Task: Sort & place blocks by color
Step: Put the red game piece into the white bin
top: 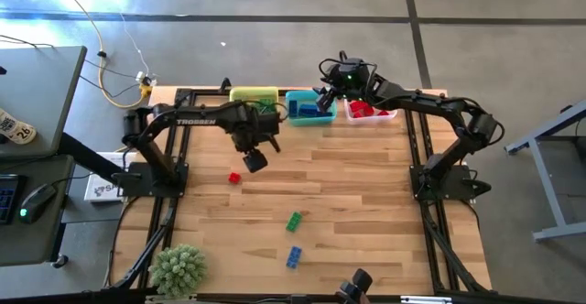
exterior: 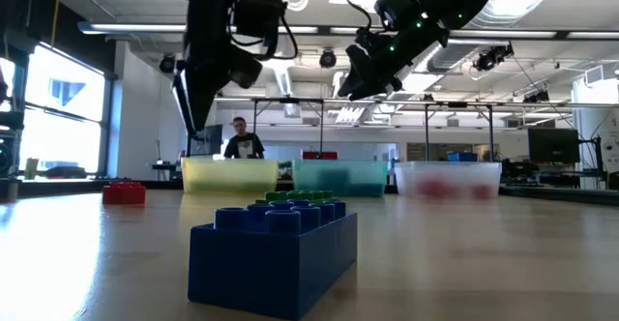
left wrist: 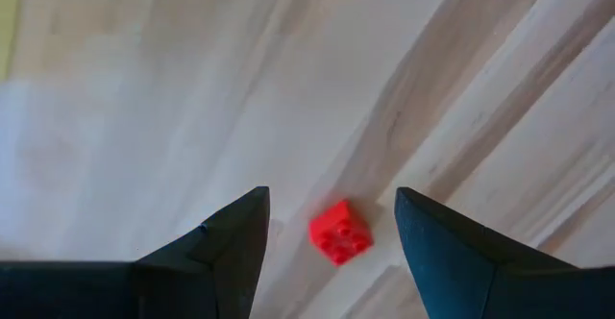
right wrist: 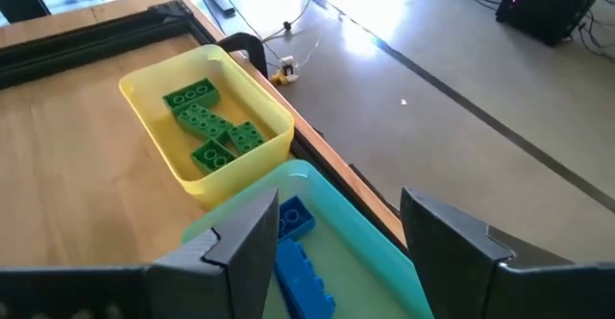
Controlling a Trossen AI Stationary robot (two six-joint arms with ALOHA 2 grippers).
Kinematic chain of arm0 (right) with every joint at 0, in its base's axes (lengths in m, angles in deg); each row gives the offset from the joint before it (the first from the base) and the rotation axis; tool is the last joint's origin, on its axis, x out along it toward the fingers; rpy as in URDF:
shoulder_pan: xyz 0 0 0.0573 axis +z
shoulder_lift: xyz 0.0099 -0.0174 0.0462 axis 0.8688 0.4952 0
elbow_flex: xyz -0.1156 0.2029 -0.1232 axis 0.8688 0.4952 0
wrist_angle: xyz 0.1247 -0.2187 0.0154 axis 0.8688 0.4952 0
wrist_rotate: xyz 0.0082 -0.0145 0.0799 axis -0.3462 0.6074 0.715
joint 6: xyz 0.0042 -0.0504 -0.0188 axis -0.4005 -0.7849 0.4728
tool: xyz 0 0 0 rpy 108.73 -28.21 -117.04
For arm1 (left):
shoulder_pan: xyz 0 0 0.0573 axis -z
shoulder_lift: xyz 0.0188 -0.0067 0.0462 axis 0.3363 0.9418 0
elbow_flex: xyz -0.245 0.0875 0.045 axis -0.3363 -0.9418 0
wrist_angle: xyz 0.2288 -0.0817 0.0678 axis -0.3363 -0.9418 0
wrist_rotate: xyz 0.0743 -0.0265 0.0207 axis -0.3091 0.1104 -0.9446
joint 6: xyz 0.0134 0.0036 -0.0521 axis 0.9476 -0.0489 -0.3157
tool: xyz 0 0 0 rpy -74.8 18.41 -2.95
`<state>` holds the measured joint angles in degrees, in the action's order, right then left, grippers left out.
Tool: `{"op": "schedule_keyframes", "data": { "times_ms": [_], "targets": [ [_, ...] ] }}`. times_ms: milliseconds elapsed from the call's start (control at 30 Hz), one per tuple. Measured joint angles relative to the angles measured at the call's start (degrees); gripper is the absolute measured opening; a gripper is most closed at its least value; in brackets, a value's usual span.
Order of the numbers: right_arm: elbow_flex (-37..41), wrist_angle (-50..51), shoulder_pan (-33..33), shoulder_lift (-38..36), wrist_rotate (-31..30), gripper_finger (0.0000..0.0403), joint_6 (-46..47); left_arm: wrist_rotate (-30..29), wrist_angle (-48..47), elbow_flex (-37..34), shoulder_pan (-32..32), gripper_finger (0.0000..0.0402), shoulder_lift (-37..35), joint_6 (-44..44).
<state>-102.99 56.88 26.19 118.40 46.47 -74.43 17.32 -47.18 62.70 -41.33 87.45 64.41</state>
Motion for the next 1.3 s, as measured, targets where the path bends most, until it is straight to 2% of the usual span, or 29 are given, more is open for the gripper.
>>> {"op": "schedule_keyframes", "data": {
  "times_ms": [400,633,933,1300],
  "targets": [
    [0.0,-0.15,0.0,0.0,0.03,0.0206,-1.59,0.02,2.66,-12.7,4.61,0.0214,-11.74,-21.93],
    [0.0,-0.26,0.91,0.02,0.13,0.0206,-1.06,-0.2,7.06,-19.25,7.24,0.0214,-15.41,-32.63],
    [0.0,0.07,2.17,0.04,0.15,0.0206,1.09,-3.76,12.19,-21.38,11.85,0.0214,-15.75,-38.46],
    [0.0,0.2,5.02,0.04,0.11,0.0206,2.94,-10.57,12.83,-22.11,15.17,0.0214,-15.75,-43.43]
  ]
}}
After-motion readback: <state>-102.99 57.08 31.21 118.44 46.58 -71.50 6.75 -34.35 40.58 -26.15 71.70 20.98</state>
